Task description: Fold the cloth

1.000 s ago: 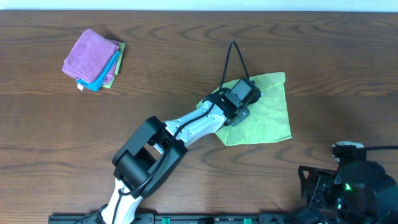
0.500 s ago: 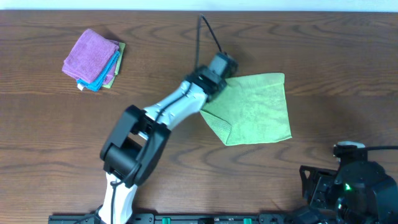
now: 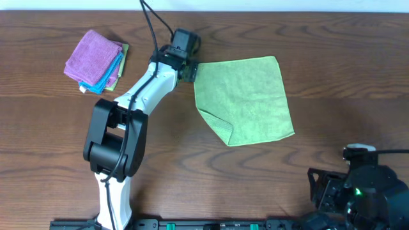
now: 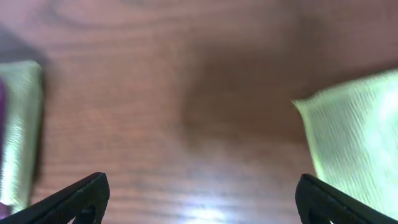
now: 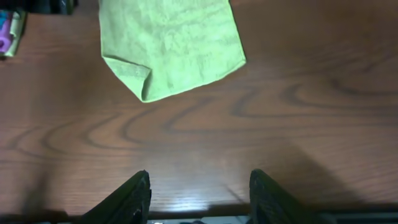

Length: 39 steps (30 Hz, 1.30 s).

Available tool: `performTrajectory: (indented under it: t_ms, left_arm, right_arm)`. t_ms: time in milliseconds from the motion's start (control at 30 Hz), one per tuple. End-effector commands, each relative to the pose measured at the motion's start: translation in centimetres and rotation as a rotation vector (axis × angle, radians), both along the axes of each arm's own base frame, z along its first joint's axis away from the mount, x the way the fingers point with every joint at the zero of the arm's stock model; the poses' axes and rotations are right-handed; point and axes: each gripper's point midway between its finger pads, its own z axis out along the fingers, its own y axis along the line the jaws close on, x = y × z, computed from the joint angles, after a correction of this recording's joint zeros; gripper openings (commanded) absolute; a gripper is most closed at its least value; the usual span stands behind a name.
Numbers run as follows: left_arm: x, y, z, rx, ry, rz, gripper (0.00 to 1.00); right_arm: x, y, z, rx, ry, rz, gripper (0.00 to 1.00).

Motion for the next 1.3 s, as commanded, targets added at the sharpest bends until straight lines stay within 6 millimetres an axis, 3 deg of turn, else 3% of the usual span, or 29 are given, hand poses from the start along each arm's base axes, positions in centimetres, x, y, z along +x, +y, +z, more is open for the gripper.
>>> performTrajectory:
  t_ms: [0, 33, 67, 133, 200, 233, 367, 533, 633, 933, 1267]
  left_arm:
    - [-2.6, -3.4, 0.7, -0.103, 0.089, -0.080, 0.87]
    - [-4.2, -4.5, 1.0, -0.131, 0.138, -0.116, 0.79]
    - [-5.5, -5.4, 1.2, -0.148, 0.175, -0.144, 0.69]
    - [-7.8, -7.0, 1.5, -0.173, 0.234, -0.182, 0.47]
    - [-9.7, -8.8, 1.7, -0.189, 0.279, -0.223, 0.18]
    - [-10.5, -9.5, 1.7, -0.189, 0.291, -0.243, 0.10]
    - [-13.6, -13.5, 1.6, -0.150, 0.306, -0.352, 0.08]
    - [-14.9, -16.7, 2.0, 0.014, 0.164, -0.426, 0.10]
    - [-16.0, -17.9, 1.1, 0.042, 0.166, -0.459, 0.11]
    - [-18.2, -17.4, -3.4, 0.050, 0.311, -0.417, 0.06]
    - [-20.2, -16.3, -4.3, 0.048, 0.410, -0.376, 0.06]
  right_arm:
    - [0.3, -0.3, 0.3, -0.021, -0.023, 0.000, 0.46]
    - [0.4, -0.5, 0.4, -0.032, -0.032, -0.012, 0.46]
    - [0.6, -0.7, 0.5, -0.040, -0.039, -0.021, 0.39]
    - [0.7, -1.3, 0.6, -0.040, -0.045, -0.068, 0.02]
    - [0.7, -1.3, 0.6, -0.028, -0.045, -0.089, 0.02]
    - [0.7, -1.3, 0.6, -0.026, -0.044, -0.091, 0.02]
    - [0.6, -1.3, 0.4, -0.028, -0.035, -0.089, 0.01]
    - [0.1, -1.0, 0.1, -0.015, -0.011, -0.071, 0.01]
    - [-0.3, -1.2, -0.2, -0.026, 0.009, -0.071, 0.01]
    - [-0.7, -1.4, -0.6, -0.037, 0.031, -0.070, 0.02]
    - [-0.7, -1.4, -0.5, -0.036, 0.030, -0.071, 0.01]
